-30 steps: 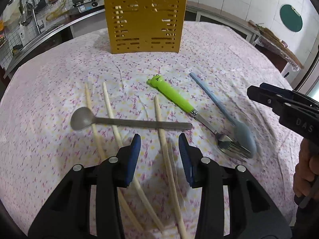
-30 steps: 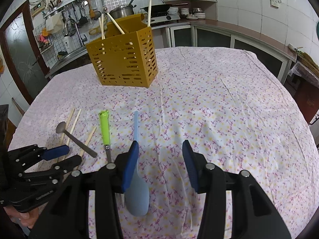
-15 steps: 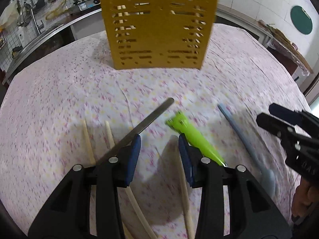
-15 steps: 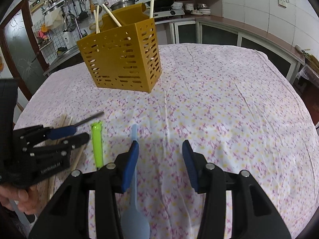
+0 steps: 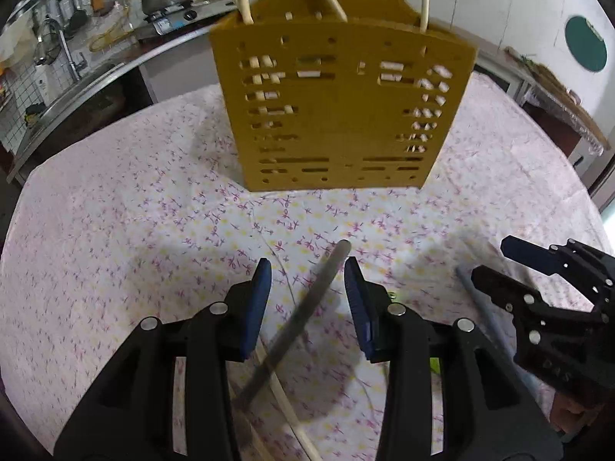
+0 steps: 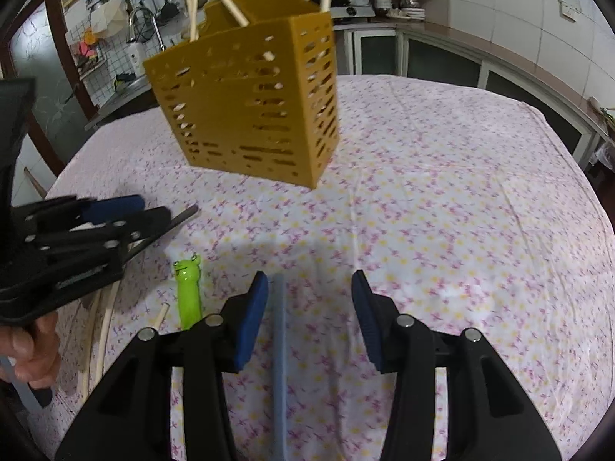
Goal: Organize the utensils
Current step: 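Close the left gripper on the metal spoon handle while the right gripper closes on the blue spoon, then lift both held spoons and carry them above the yellow holder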
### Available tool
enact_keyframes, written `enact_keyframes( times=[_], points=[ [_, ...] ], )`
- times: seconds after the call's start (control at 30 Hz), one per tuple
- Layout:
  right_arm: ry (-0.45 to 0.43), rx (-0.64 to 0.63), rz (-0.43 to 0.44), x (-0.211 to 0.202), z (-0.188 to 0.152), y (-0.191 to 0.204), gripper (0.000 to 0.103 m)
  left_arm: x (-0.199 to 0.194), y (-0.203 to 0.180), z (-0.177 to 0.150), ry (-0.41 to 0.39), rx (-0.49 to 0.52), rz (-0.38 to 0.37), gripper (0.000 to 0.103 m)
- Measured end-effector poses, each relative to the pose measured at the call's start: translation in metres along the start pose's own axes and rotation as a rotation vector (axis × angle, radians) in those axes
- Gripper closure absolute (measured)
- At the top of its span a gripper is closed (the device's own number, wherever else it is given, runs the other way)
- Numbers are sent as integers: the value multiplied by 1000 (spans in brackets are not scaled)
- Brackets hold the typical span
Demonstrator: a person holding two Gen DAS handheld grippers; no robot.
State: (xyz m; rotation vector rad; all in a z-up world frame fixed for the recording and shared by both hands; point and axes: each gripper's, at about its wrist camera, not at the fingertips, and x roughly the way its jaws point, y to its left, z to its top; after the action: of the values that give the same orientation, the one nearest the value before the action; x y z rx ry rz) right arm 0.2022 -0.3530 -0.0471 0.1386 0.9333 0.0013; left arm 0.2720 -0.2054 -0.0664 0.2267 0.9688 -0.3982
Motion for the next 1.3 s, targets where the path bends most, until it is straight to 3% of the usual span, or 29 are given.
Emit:
enact_keyframes(
  times=[0.1, 0.2, 0.27, 0.33, 0.53, 0.6, 0.67, 1.07, 1.3],
  points=[
    [38, -23, -10, 9, -1, 8, 60, 9, -3, -1, 18, 30, -13, 65],
    [50, -56, -46, 14, -3, 14, 73, 17, -3, -1, 34, 35, -21, 65],
    [51, -79, -64, 15, -3, 18, 90, 25, -3, 0, 47, 40, -16, 65],
    [52, -101, -83, 15, -2, 22, 94, 30, -3, 1, 44, 50, -7, 64],
    [58, -95, -90, 15, 1, 22, 96, 39, -4, 14, 49, 80, -9, 69],
    [54, -88, -86, 13, 3, 21, 96, 39, -7, 17, 52, 96, -13, 90],
    [44, -77, -77, 9, 4, 19, 96, 38, -7, 18, 50, 105, -4, 95],
    [-72, 14, 28, -36, 19, 6, 96, -14, 21, 24, -51, 47, -42, 95],
    [-154, 28, 39, -68, 30, 6, 96, -56, 32, 23, -124, -4, -61, 95]
  ],
)
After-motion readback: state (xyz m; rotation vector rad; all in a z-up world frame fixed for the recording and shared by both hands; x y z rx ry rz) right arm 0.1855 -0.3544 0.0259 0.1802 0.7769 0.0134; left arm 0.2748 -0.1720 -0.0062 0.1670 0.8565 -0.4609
